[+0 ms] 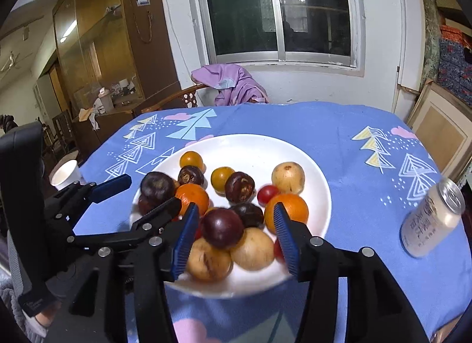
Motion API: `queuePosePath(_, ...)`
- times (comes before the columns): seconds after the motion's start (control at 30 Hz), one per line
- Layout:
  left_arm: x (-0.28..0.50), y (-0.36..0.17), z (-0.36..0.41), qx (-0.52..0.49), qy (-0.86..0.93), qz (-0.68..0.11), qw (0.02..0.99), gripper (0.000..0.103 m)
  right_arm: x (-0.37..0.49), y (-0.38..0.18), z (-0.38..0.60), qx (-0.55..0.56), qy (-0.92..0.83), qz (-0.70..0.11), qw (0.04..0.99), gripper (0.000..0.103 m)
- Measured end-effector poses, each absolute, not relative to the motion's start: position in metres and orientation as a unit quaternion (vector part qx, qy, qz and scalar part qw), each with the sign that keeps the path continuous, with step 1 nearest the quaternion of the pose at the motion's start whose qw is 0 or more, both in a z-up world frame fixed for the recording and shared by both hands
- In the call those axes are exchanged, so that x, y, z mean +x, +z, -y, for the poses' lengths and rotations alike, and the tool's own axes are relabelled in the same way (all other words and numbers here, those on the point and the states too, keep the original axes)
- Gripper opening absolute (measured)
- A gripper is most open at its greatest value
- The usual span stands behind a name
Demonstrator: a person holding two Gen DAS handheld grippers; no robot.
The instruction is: Organize fruits
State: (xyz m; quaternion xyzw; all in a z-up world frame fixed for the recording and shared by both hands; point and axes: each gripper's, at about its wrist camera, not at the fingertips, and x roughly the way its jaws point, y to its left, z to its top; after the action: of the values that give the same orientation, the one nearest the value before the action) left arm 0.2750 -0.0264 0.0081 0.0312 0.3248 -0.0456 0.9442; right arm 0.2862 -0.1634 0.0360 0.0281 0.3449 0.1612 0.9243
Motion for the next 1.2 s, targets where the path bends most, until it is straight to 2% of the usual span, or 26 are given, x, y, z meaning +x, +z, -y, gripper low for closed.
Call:
queuePosePath(0.07,0.256,0.012,0.023,0.02,-0.044,-0.318,0.947,0.093,0.266,0.036,0.172,0.038,0.159,-0.341,0.926,0.063)
queuePosePath(0.2,0.221,0.014,0.016,0.0,-0.042,-0.324,0.945,0.098,0.23,0.032,0.181,0.045,0.149,-0.34,0.927,0.068)
queuePosePath(0.63,0.15,0.005,0.006,-0.046,-0.072,-0.356,0.931,0.099,0.158,0.013,0.19,0.046,0.135,-0.34,0.93,0.087)
queuePosePath(1.2,0.131,0.016,0.027,0.03,-0.045,-0.324,0.944,0.099,0.159,0.01,0.189,0.035,0.128,-0.345,0.929,0.089)
